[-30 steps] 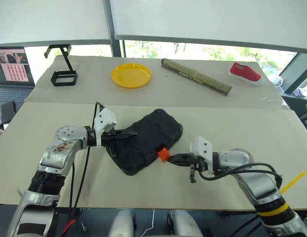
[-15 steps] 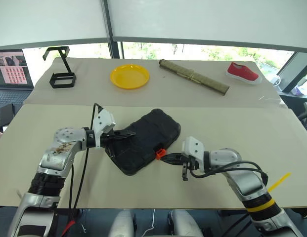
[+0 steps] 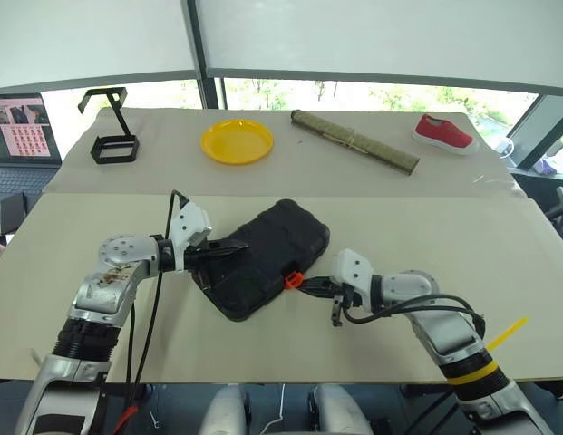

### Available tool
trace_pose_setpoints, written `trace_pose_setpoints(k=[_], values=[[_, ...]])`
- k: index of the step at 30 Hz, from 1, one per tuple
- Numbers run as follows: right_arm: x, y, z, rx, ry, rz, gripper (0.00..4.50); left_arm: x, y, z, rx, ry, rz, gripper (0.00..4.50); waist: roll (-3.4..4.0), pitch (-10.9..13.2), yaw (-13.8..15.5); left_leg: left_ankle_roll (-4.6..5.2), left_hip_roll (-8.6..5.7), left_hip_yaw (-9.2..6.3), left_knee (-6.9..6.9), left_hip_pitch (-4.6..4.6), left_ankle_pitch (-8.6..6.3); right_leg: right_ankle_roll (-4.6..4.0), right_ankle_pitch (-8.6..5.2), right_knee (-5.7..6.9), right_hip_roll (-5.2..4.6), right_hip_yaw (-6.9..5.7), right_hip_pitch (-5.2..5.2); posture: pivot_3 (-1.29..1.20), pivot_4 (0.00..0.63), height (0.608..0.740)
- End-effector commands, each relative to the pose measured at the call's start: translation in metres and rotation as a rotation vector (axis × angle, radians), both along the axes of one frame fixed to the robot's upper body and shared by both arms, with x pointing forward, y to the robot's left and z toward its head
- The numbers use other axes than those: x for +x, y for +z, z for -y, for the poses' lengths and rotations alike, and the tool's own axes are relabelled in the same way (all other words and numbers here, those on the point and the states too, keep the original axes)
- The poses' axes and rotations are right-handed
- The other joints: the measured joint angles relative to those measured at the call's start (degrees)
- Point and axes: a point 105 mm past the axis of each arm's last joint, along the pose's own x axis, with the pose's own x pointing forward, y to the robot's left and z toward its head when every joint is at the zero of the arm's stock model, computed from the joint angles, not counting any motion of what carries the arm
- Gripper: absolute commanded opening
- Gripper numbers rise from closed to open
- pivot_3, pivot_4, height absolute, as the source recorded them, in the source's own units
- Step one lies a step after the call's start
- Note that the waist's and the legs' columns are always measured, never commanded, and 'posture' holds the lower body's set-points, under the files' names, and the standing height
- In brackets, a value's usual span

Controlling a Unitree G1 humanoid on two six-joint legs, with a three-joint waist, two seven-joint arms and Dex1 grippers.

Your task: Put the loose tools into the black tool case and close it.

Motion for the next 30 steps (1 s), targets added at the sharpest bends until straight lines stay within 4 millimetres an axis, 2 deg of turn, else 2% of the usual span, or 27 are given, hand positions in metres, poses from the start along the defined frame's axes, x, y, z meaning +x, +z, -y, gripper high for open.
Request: trace_pose_setpoints(k=[1,4,10,13,15,19,25,30], values=[[-0.005,0.037,-0.009,0.115,0.028,0.095,0.09,-0.008,-0.039,-0.002,0.048,0.015,-0.138,0.04,0.02,-0.01,-0.04,0.00,0.00,0.03,-0.02,0.05,0.00,0.00,0.00,0.00,0.00,0.04,0.01,0.00,0.150,0.740],[-0.004,0.038,-0.009,0.135,0.010,0.082,0.09,-0.008,-0.042,-0.002,0.050,0.012,-0.145,0.04,0.21,-0.14,0.12,0.00,0.00,0.07,-0.08,0.16,0.00,0.01,-0.01,0.00,0.03,0.12,0.07,0.00,0.150,0.740],[0.002,0.018,-0.003,0.047,-0.029,0.073,0.09,-0.009,-0.045,0.000,0.056,0.001,-0.152,0.04,0.24,-0.17,0.15,0.01,-0.01,0.13,-0.10,0.31,-0.01,0.04,-0.03,-0.06,0.02,0.15,0.23,0.00,0.150,0.740],[-0.004,0.029,0.000,0.110,-0.018,0.046,0.09,-0.009,-0.045,0.000,0.056,-0.001,-0.151,0.04,0.27,-0.18,0.15,0.01,-0.02,0.15,-0.12,0.32,-0.01,0.04,-0.04,-0.07,0.01,0.18,0.23,0.00,0.150,0.740],[-0.008,0.029,0.006,0.099,-0.018,0.028,0.09,-0.009,-0.046,0.000,0.058,-0.001,-0.152,0.04,0.27,-0.19,0.15,0.02,-0.02,0.15,-0.12,0.32,-0.02,0.04,-0.04,-0.08,0.02,0.19,0.25,0.00,0.150,0.740],[-0.008,0.013,0.015,0.030,-0.064,-0.007,0.09,-0.009,-0.047,-0.001,0.060,-0.001,-0.154,0.04,0.28,-0.19,0.15,0.03,-0.01,0.16,-0.16,0.47,-0.02,0.06,-0.05,-0.18,0.02,0.19,0.44,0.00,0.150,0.740],[-0.002,0.007,0.006,0.020,-0.076,-0.002,0.09,-0.008,-0.050,0.001,0.061,-0.004,-0.156,0.04,0.40,-0.27,0.14,0.03,-0.01,0.17,-0.36,0.76,-0.02,0.06,-0.06,-0.39,0.03,0.19,0.73,0.00,0.150,0.740],[0.010,0.017,-0.004,0.069,-0.076,0.027,0.09,-0.010,-0.053,0.001,0.069,-0.010,-0.166,0.04,0.42,-0.28,0.14,0.03,-0.03,0.17,-0.37,0.76,-0.02,0.07,-0.06,-0.42,0.01,0.20,0.75,0.00,0.150,0.740]])
